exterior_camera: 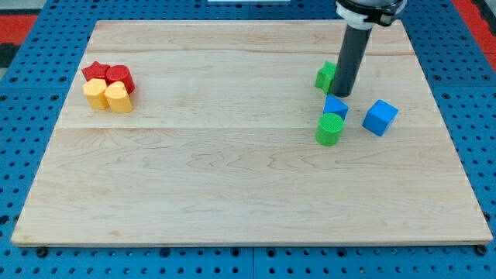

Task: Slide the blue cube and blue cube along with green circle to the left and down

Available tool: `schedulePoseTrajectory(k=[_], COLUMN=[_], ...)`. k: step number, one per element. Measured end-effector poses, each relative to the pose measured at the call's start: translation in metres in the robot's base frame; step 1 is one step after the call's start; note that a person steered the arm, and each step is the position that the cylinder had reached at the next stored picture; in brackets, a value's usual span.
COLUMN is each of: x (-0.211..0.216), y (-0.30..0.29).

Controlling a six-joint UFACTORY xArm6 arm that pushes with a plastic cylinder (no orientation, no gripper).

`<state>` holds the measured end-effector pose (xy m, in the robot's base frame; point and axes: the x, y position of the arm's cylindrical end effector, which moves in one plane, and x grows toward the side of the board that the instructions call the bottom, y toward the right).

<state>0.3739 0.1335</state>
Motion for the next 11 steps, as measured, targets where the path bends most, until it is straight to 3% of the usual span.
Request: schedulePoseTrajectory(k=[1, 2, 4, 5, 6, 8, 9, 11], x=[0.010, 0.008, 0.008, 0.054, 0.061, 0.021, 0.022, 0.028], y=[-0.048, -0.020, 0.135, 0.143, 0.097, 0.025, -0.014, 0.001])
